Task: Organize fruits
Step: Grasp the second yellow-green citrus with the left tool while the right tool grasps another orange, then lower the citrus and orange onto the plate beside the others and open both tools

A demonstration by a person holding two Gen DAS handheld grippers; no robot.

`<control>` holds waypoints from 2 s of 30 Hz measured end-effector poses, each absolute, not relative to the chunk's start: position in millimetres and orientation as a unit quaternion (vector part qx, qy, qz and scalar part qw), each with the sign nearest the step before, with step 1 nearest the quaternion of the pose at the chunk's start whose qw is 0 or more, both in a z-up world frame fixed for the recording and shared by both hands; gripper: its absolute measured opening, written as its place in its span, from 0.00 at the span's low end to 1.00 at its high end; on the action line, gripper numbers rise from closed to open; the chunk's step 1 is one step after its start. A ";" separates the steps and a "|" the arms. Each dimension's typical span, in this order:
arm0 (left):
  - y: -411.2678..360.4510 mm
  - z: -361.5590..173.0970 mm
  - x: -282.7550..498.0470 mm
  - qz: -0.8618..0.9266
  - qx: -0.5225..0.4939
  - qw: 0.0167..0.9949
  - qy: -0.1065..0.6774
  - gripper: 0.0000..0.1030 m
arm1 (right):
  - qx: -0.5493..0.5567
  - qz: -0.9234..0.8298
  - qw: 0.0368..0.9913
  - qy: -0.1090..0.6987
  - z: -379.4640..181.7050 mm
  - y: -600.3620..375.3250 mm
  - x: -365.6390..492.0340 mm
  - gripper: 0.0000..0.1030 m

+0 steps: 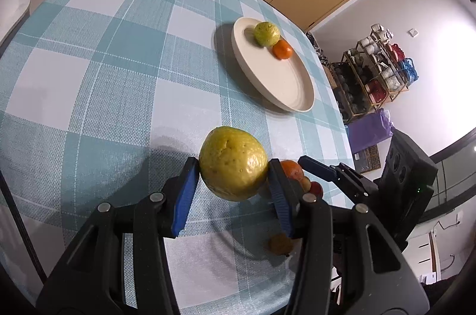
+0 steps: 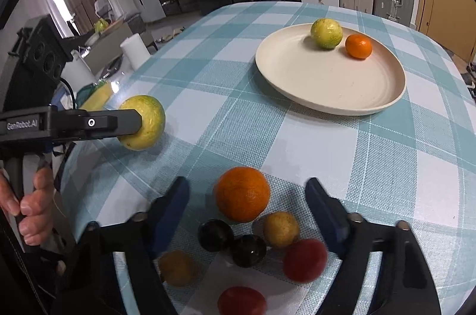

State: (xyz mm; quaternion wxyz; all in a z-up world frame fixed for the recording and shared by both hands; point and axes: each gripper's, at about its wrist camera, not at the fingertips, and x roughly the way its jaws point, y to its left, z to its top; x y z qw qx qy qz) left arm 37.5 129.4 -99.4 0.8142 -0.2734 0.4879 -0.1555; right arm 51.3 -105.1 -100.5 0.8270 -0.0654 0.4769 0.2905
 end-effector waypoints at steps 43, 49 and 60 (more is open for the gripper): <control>71.8 -51.6 151.6 -0.181 -0.215 0.832 0.478 0.43 | 0.007 0.298 0.865 0.404 -35.9 -151.8 128.8 0.38; 68.5 -46.6 188.9 -0.175 -0.211 0.835 0.477 0.43 | 0.007 0.292 0.873 0.391 -28.5 -154.4 158.0 0.38; 59.4 -62.0 244.0 -0.171 -0.208 0.827 0.493 0.43 | 0.010 0.274 0.876 0.397 -44.0 -152.5 212.6 0.38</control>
